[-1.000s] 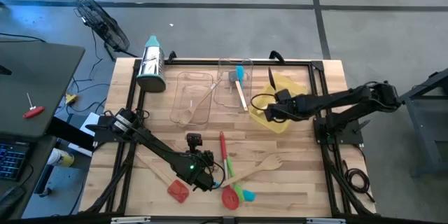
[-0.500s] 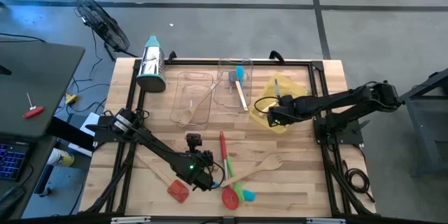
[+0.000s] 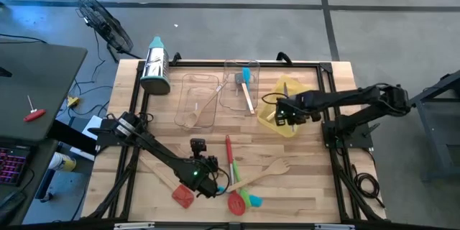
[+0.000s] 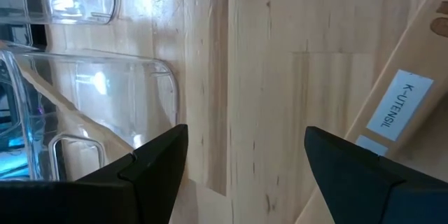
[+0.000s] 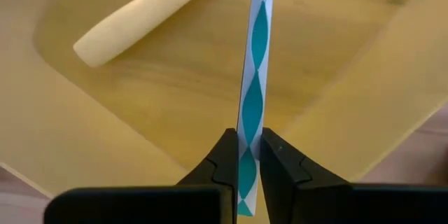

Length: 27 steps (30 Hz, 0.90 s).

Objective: Pick & Place Kitchen Items
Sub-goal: Put the white kitchen knife into the yellow bin

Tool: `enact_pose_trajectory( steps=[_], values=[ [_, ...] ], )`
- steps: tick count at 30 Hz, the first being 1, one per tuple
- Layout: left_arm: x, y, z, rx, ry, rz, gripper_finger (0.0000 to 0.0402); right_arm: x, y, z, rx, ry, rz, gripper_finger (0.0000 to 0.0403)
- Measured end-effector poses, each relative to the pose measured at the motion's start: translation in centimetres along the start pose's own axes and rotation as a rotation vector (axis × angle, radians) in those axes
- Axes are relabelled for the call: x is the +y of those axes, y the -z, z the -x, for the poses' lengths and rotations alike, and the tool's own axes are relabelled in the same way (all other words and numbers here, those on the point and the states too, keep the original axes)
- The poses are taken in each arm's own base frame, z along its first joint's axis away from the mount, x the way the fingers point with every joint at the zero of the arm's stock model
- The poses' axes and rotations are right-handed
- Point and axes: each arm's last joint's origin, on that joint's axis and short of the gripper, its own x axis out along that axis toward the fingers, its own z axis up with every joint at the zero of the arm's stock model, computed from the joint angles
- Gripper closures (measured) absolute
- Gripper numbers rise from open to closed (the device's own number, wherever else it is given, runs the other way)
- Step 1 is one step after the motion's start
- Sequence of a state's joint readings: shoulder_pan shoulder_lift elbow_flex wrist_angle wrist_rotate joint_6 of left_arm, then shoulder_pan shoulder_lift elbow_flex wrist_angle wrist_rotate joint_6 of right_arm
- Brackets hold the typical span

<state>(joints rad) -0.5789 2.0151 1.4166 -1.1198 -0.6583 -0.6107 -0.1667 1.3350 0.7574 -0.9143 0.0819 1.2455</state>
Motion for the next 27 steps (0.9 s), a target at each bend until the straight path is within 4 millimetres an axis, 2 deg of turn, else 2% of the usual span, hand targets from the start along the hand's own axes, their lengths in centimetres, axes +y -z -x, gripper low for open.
enact_pose_trajectory(
  steps=[10,27],
  values=[
    [0.00,-0.02,0.00,0.000,0.004,0.002,0.0119,-0.11,-0.48,-0.05,0.049,-0.023,0.015,0.0361],
    [-0.05,-0.09,0.01,-0.005,0.011,0.005,0.0119,0.35,-0.71,-0.02,-0.057,-0.039,0.068,0.0330]
  ],
)
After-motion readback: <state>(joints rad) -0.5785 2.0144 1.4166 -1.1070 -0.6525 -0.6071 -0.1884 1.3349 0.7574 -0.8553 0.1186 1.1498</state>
